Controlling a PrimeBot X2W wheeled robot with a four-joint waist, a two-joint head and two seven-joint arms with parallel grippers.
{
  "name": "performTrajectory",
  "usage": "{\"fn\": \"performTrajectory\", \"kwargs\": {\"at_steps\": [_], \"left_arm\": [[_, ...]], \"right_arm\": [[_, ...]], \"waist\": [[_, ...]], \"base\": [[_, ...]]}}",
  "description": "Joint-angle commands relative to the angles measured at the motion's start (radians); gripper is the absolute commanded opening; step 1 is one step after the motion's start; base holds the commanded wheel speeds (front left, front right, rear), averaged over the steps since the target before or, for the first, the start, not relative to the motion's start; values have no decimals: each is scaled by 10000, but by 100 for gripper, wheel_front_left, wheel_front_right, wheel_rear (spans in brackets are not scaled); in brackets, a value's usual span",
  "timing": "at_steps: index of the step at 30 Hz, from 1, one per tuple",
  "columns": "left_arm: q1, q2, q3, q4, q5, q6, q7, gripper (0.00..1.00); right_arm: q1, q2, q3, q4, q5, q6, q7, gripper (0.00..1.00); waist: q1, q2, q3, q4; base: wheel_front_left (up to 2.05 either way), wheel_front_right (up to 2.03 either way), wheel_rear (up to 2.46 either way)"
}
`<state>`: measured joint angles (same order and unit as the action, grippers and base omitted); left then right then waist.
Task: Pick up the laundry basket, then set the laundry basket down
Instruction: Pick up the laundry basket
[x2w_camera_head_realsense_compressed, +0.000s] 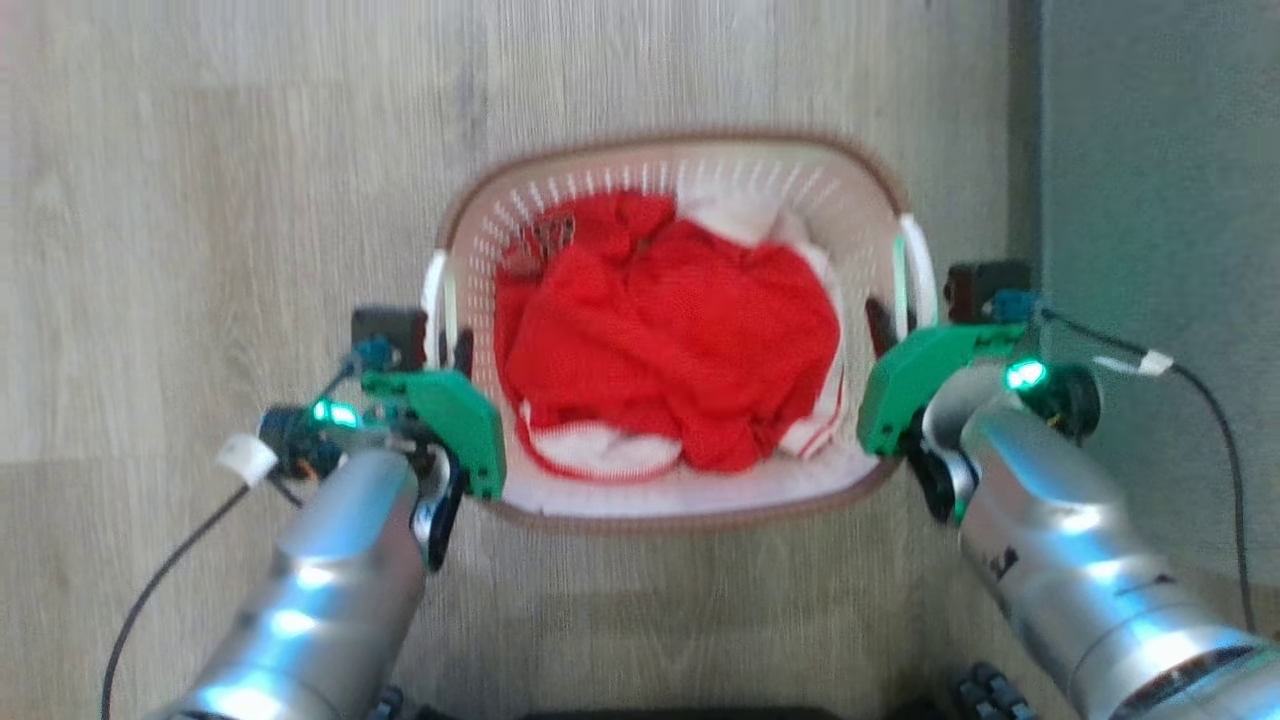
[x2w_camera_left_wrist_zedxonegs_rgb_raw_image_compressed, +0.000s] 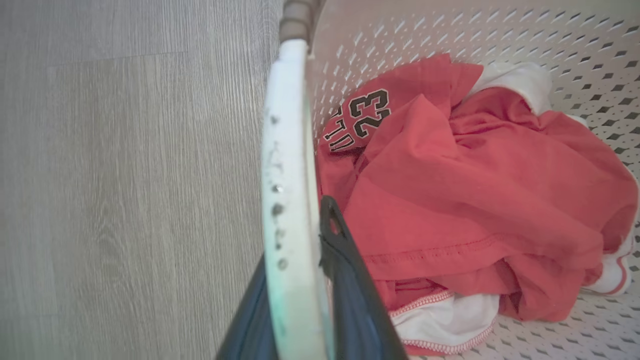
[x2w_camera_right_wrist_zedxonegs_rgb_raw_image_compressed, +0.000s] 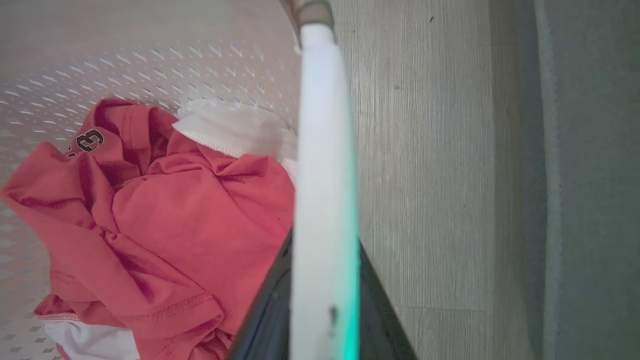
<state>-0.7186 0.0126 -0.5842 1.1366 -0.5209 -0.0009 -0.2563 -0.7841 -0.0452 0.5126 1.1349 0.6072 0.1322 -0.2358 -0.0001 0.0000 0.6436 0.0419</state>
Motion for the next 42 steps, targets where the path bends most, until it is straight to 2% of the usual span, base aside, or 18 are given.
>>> {"fn": "performTrajectory", "kwargs": {"at_steps": [1, 10, 24, 33, 42], "left_arm": [[436, 377, -98, 201, -138, -82, 56, 0], [1607, 377, -959, 687, -969, -249, 783, 0], [2587, 377, -1942, 590, -1806, -222, 1259, 0], [3119, 377, -2413, 721, -2224, -211, 1443, 0], [3230, 377, -2723, 786, -2527, -144, 1404, 0]], "right_arm": [[564, -51, 379, 110, 283, -15, 83, 0], [1568, -51, 1398, 587, 1617, -15, 788, 0], [2485, -51, 2457, 907, 2975, -15, 1229, 0], [2973, -51, 3167, 930, 3655, -15, 1288, 0], [3029, -51, 3735, 974, 4190, -15, 1206, 0]], "waist": [[1, 0, -871, -93], [1, 0, -2719, -204], [1, 0, -4514, -224], [1, 0, -5351, -225], [1, 0, -5625, -217]], "base": [[0, 0, 0], [0, 0, 0], [0, 0, 0], [0, 0, 0], [0, 0, 0]]}}
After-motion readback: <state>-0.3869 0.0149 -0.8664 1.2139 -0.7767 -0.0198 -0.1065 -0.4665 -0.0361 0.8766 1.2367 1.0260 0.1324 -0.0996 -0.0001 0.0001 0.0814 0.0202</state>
